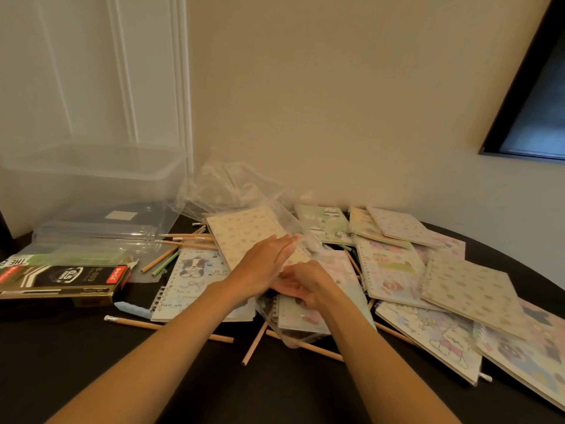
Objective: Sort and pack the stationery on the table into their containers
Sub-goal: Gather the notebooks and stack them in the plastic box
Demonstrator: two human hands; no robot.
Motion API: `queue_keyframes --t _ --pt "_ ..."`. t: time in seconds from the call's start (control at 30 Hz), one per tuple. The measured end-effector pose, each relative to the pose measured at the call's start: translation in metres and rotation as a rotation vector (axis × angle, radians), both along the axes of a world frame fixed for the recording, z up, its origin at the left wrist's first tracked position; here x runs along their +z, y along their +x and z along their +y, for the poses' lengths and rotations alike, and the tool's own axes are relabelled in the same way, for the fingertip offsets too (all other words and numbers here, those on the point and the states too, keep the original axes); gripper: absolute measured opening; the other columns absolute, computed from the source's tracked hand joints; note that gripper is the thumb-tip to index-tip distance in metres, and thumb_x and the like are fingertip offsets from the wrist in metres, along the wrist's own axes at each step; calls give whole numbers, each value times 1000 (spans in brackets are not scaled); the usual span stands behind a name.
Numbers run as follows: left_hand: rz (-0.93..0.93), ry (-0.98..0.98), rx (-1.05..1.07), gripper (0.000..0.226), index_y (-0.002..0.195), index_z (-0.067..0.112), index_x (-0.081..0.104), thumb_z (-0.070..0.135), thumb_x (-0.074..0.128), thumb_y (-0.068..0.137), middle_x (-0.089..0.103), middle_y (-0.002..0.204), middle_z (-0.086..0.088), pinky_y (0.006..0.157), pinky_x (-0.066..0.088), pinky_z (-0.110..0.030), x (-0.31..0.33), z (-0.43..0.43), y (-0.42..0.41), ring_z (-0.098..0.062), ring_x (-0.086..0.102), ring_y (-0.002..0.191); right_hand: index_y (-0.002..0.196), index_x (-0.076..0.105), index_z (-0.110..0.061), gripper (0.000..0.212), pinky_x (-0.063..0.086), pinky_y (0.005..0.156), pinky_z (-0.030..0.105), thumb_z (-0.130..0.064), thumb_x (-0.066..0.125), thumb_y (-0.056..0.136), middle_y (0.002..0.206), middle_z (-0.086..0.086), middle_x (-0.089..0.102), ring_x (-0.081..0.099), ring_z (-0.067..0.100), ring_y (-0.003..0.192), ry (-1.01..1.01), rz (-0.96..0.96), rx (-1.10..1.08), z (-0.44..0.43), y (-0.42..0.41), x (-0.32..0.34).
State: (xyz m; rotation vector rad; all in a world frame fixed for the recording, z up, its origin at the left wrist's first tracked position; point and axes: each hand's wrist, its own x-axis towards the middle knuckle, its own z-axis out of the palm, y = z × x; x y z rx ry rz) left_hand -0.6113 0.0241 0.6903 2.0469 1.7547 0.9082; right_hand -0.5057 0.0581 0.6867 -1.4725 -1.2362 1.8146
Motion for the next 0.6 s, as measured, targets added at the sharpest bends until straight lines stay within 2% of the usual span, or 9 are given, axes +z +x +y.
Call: queue_keyframes --t 0.07,0.1,0.23,0.33,0.4,0.43,0.5,0.57,0.6 --pt "4 -1 0 42 142 27 35 34 25 101 32 150 3 114 17 -33 1 0 -1 -18 19 142 118 52 4 26 39 84 28 -6 38 98 96 11 65 64 16 83 -21 43 54 -2 3 2" --pt "13 4 2 42 142 28 35 34 25 101 33 150 4 114 18 -33 2 -1 -3 -18 20 142 120 50 3 27 38 90 32 -4 39 97 96 9 66 62 16 89 -31 73 79 -2 4 1" --pt "75 -43 -10 42 141 24 38 32 28 102 37 148 2 112 24 -34 5 0 -8 -18 29 139 98 58 0 21 28 111 39 6 38 93 72 6 71 62 15 84 -48 169 126 9 8 -6" --pt "85 -133 -27 40 140 21 41 29 31 102 40 147 0 109 29 -33 4 -3 -7 -19 36 135 114 49 9 34 48 94 32 19 27 90 97 17 63 60 23 93 -62 237 174 7 16 -4" --pt "150 -231 -13 36 132 18 50 22 30 102 45 142 -7 101 35 -32 10 -2 -1 -22 45 125 125 44 7 41 50 89 31 19 27 89 110 20 59 59 26 101 -32 238 199 3 25 0" --pt "185 -295 2 32 118 15 56 18 30 101 50 135 -13 92 37 -31 14 0 3 -22 49 113 126 44 5 39 51 90 32 15 29 91 110 19 59 59 26 100 -5 201 194 3 32 2" --pt "201 -370 45 19 79 12 47 11 34 94 57 106 -22 74 30 -31 24 3 12 -19 43 87 125 48 3 34 53 83 30 8 38 93 107 19 60 61 25 95 62 106 168 3 47 9" --pt "75 -346 72 20 66 13 37 9 40 85 49 84 -11 70 28 -33 33 7 24 -19 39 79 120 53 4 28 57 74 26 5 48 92 110 21 60 64 23 90 106 64 158 1 69 17" --pt "13 -293 102 17 68 13 41 9 42 84 47 82 -7 71 31 -33 36 8 29 -20 41 79 116 56 4 25 58 71 25 3 50 92 109 21 61 65 22 87 114 62 151 -1 78 22"
